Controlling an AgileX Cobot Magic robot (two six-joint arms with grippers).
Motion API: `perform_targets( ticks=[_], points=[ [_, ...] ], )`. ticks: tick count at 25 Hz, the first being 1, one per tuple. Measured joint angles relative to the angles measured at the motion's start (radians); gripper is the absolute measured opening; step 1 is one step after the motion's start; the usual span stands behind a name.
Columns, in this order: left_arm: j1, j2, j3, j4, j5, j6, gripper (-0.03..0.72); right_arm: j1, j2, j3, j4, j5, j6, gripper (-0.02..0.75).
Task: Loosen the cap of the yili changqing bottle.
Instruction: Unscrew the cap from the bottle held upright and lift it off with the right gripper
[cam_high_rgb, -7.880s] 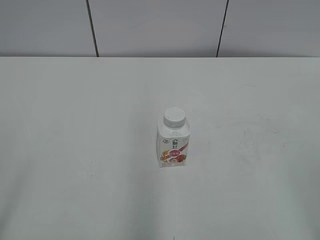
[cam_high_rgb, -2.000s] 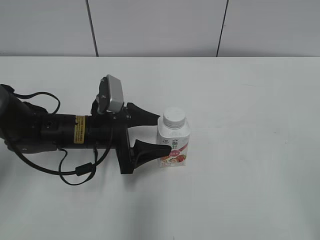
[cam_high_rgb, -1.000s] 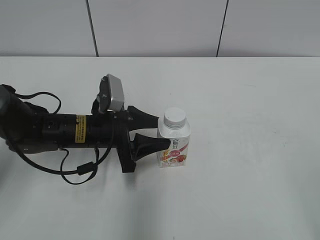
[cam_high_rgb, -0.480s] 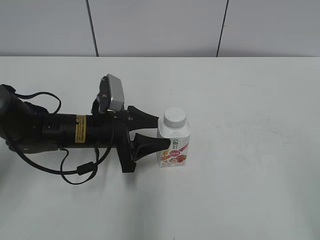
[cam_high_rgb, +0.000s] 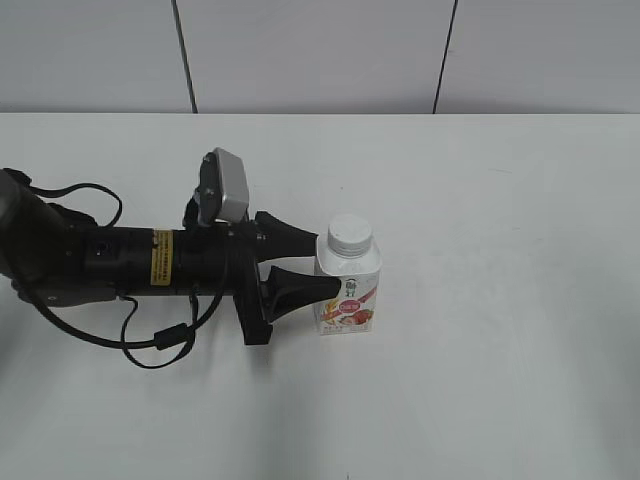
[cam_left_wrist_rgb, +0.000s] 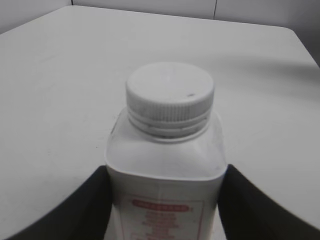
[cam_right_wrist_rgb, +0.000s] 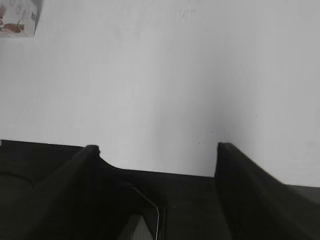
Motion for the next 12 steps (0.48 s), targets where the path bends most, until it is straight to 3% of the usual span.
perform_targets(
  ticks=[7, 12],
  points=[
    [0.0, 0.0, 0.0, 0.0, 0.002, 0.0, 0.4, 0.0, 0.34, -0.148, 0.009, 0.053, 0.007, 0.427],
    [-0.001, 0.0, 0.0, 0.0, 0.002, 0.0, 0.4, 0.0, 0.56, -0.263, 0.01, 0.106, 0.008, 0.404]
  ],
)
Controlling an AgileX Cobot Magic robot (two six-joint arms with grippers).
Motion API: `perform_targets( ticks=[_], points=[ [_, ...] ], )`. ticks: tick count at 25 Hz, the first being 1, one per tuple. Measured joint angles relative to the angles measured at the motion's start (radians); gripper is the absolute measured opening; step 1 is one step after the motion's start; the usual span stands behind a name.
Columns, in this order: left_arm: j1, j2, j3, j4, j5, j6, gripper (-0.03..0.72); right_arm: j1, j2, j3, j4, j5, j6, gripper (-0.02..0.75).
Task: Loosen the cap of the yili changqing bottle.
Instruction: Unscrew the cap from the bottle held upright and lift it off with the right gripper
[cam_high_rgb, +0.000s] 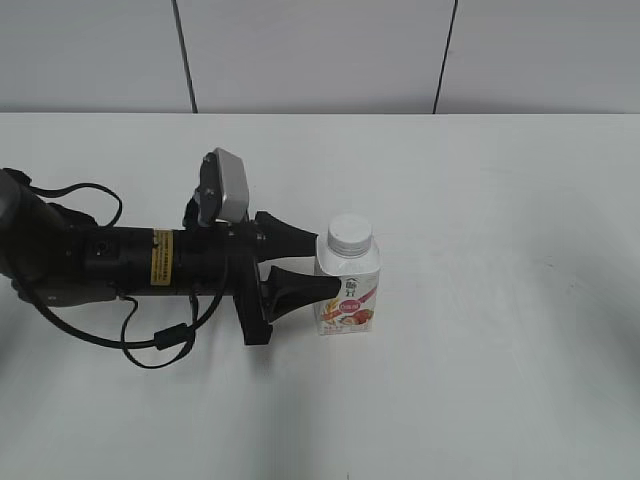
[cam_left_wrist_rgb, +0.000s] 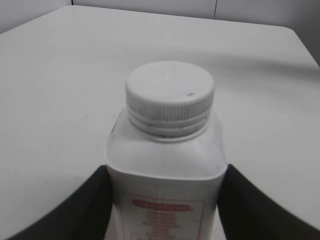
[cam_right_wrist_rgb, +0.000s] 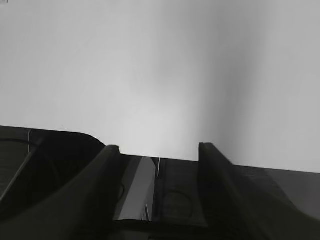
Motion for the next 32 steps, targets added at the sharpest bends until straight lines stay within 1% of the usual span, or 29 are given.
perform_targets(
  ticks=[9, 12, 17, 25, 29, 32],
  points=[
    [0.0, 0.0, 0.0, 0.0, 0.0, 0.0, 0.398, 0.0, 0.255, -0.158, 0.048, 0.004, -0.001, 0.399],
    [0.0, 0.0, 0.0, 0.0, 0.0, 0.0, 0.398, 0.022, 0.326, -0.203, 0.064, 0.004, -0.001, 0.399],
    [0.0, 0.0, 0.0, 0.0, 0.0, 0.0, 0.398, 0.128, 0.447, -0.288, 0.073, 0.005, -0.002, 0.399],
    [0.0, 0.0, 0.0, 0.0, 0.0, 0.0, 0.397, 0.3, 0.625, -0.473, 0.089, 0.007, 0.041, 0.399],
    [0.0, 0.0, 0.0, 0.0, 0.0, 0.0, 0.397, 0.367, 0.702, -0.562, 0.101, 0.007, 0.08, 0.399],
    [0.0, 0.0, 0.0, 0.0, 0.0, 0.0, 0.397, 0.401, 0.756, -0.624, 0.132, 0.007, 0.08, 0.408]
  ],
)
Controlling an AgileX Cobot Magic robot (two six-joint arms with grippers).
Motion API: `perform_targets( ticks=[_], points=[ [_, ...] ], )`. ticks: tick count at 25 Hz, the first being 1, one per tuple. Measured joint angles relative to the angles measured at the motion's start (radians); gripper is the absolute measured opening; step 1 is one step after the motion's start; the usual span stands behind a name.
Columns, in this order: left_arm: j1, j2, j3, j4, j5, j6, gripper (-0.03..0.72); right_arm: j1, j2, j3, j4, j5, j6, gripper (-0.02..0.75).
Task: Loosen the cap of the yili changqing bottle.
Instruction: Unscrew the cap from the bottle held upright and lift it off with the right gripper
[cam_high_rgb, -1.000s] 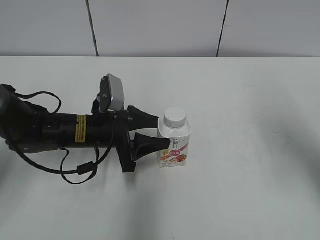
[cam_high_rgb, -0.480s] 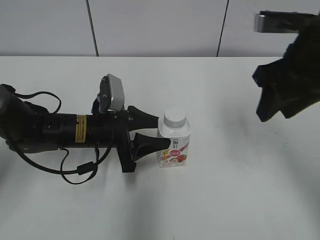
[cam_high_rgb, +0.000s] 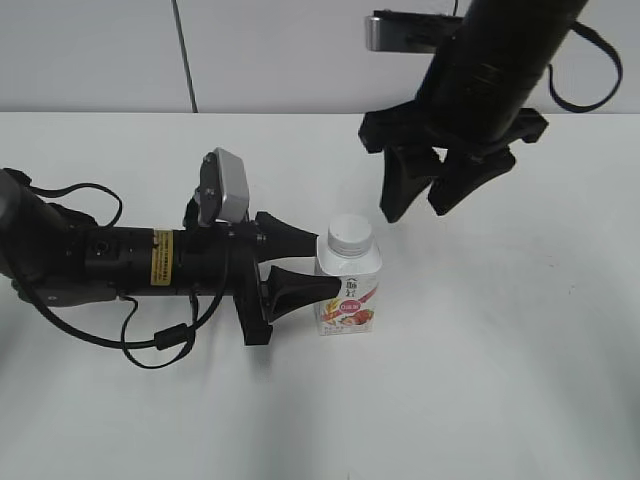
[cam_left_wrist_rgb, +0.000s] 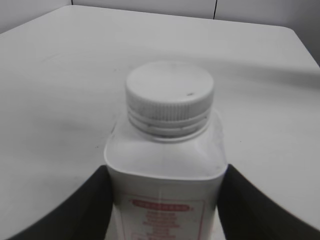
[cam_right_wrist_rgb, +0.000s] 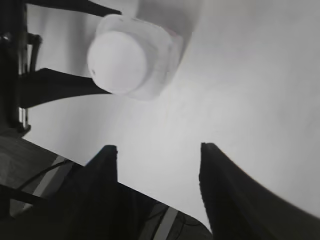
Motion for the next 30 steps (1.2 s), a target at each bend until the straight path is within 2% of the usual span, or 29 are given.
perform_targets(
  ticks=[4, 7, 16, 21, 30],
  points=[
    [0.0, 0.0, 0.0, 0.0, 0.0, 0.0, 0.397, 0.025, 0.049, -0.058, 0.018, -0.015, 0.0, 0.482],
    [0.0, 0.0, 0.0, 0.0, 0.0, 0.0, 0.397, 0.026, 0.078, -0.086, 0.023, -0.02, 0.005, 0.508],
    [0.0, 0.0, 0.0, 0.0, 0.0, 0.0, 0.397, 0.028, 0.147, -0.137, 0.052, -0.02, 0.0, 0.515],
    [0.0, 0.0, 0.0, 0.0, 0.0, 0.0, 0.397, 0.06, 0.192, -0.179, 0.05, -0.02, 0.0, 0.515],
    [0.0, 0.0, 0.0, 0.0, 0.0, 0.0, 0.397, 0.084, 0.254, -0.198, -0.041, -0.019, 0.009, 0.515]
  ],
)
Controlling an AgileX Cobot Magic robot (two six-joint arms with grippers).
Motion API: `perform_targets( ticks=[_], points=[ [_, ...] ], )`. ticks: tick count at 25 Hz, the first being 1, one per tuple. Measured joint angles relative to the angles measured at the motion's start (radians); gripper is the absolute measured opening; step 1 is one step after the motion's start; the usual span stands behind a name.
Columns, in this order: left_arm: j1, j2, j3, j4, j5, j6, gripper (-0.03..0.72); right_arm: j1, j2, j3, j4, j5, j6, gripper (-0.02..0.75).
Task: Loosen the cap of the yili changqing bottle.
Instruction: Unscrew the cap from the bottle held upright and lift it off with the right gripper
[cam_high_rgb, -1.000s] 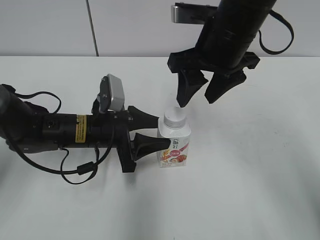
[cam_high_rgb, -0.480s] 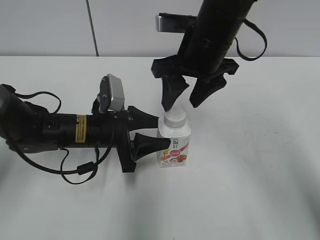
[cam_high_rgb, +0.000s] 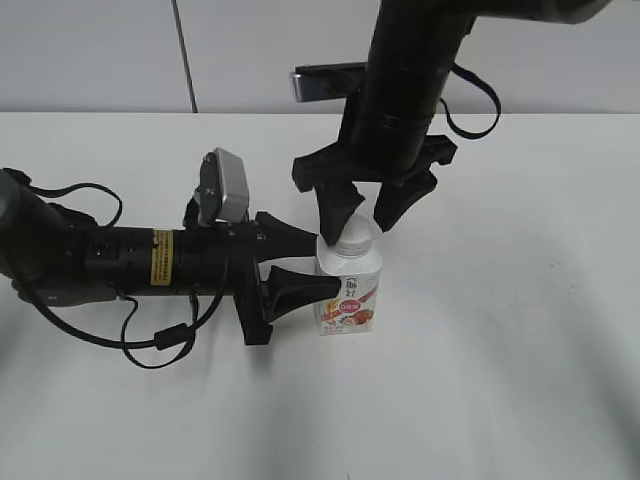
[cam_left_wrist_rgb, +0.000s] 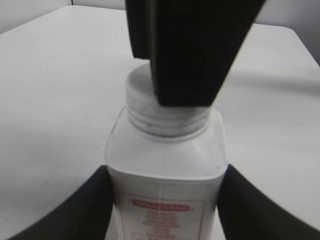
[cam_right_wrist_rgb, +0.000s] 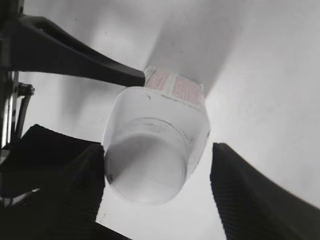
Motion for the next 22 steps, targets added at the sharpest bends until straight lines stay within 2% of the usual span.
perform_targets(
  ticks=[6, 8, 12, 17, 20, 22],
  points=[
    [0.0, 0.0, 0.0, 0.0, 0.0, 0.0, 0.397, 0.001, 0.02, -0.004, 0.001, -0.005, 0.0, 0.51],
    [0.0, 0.0, 0.0, 0.0, 0.0, 0.0, 0.397, 0.001, 0.02, -0.008, 0.003, -0.005, 0.0, 0.488],
    [-0.001, 0.0, 0.0, -0.002, 0.0, 0.0, 0.396, 0.002, 0.02, -0.008, 0.01, 0.001, 0.0, 0.391],
    [-0.003, 0.0, 0.0, -0.003, 0.0, 0.001, 0.396, 0.002, 0.02, -0.008, 0.013, 0.005, -0.049, 0.391],
    [-0.003, 0.0, 0.0, -0.003, 0.0, 0.001, 0.396, 0.002, 0.02, -0.008, 0.013, 0.005, -0.207, 0.391],
    [-0.003, 0.0, 0.0, -0.003, 0.0, 0.002, 0.396, 0.002, 0.02, -0.008, 0.013, 0.005, -0.41, 0.391]
  ],
)
